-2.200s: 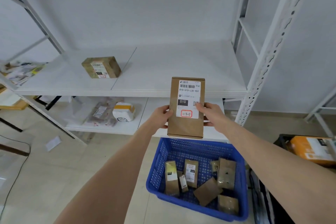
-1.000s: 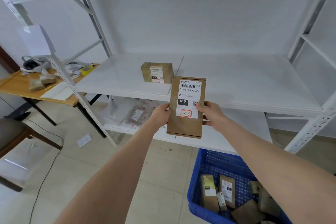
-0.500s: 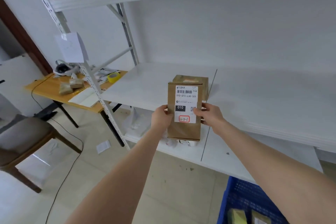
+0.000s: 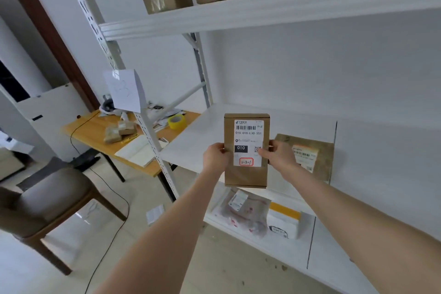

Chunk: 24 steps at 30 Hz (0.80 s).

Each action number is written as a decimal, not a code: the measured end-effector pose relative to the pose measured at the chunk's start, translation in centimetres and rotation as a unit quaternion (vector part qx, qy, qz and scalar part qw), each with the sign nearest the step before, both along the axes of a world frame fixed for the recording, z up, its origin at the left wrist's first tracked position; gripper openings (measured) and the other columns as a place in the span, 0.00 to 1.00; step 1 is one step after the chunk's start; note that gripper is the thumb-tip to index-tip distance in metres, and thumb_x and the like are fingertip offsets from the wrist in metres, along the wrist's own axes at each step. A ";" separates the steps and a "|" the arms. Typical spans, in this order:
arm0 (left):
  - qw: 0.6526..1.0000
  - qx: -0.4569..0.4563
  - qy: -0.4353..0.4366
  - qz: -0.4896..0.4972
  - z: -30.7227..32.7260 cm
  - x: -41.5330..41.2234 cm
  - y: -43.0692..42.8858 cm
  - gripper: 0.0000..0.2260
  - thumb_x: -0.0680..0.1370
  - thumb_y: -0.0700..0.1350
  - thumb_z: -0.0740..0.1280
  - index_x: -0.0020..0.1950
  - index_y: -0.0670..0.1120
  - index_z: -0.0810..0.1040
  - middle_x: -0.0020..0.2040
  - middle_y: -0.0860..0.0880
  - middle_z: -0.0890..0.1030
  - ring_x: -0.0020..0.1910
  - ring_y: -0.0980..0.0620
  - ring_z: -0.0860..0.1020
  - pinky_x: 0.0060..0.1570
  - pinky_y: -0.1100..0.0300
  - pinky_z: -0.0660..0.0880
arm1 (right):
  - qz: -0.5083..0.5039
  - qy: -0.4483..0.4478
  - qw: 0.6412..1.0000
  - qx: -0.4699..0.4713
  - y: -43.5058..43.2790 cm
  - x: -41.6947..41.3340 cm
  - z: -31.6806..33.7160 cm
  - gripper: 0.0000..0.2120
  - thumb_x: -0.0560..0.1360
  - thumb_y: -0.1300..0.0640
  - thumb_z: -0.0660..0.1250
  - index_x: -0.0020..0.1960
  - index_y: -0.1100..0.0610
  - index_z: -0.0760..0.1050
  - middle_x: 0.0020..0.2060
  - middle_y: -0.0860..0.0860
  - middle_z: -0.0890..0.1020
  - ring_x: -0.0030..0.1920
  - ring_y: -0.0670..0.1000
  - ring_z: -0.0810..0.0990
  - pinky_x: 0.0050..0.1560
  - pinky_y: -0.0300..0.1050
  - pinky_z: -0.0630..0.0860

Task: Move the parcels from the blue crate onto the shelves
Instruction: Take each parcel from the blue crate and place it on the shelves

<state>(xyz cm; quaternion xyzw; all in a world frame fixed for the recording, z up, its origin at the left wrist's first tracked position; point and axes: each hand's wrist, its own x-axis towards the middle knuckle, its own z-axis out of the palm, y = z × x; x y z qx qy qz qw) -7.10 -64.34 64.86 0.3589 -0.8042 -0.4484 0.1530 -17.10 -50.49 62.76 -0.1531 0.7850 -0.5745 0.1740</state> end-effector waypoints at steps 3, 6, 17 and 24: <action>1.000 0.003 0.010 -0.006 0.3 -1.3 -3.3 0.15 0.73 0.37 0.60 0.55 0.44 0.81 0.50 0.44 0.84 0.50 0.42 0.80 0.50 0.48 0.80 | 0.005 0.008 1.000 0.004 -2.8 -0.9 0.7 0.16 0.75 0.58 0.70 0.63 0.58 0.75 0.56 0.51 0.82 0.52 0.53 0.81 0.54 0.51 0.79; 1.000 0.008 0.014 -0.017 0.2 -2.8 -6.7 0.14 0.72 0.38 0.61 0.54 0.44 0.81 0.49 0.44 0.84 0.49 0.42 0.81 0.49 0.47 0.80 | -0.004 0.015 1.000 0.002 -5.6 -1.8 1.2 0.17 0.75 0.59 0.69 0.63 0.59 0.75 0.57 0.53 0.81 0.55 0.55 0.81 0.55 0.53 0.79; 0.990 -0.005 0.004 -0.141 -1.3 -8.2 -21.2 0.13 0.73 0.36 0.61 0.53 0.43 0.80 0.50 0.43 0.83 0.50 0.41 0.80 0.51 0.46 0.79 | -0.138 0.014 0.990 0.004 -18.2 -3.0 -0.3 0.17 0.74 0.62 0.70 0.62 0.60 0.76 0.56 0.56 0.82 0.54 0.55 0.81 0.56 0.52 0.78; 0.981 0.006 -0.008 -0.193 -2.3 -9.0 -26.3 0.11 0.73 0.35 0.60 0.49 0.44 0.80 0.49 0.41 0.83 0.50 0.40 0.80 0.51 0.46 0.78 | -0.205 0.008 0.978 0.024 -23.3 -1.5 -1.1 0.21 0.74 0.61 0.70 0.66 0.60 0.73 0.58 0.55 0.81 0.56 0.55 0.80 0.55 0.48 0.76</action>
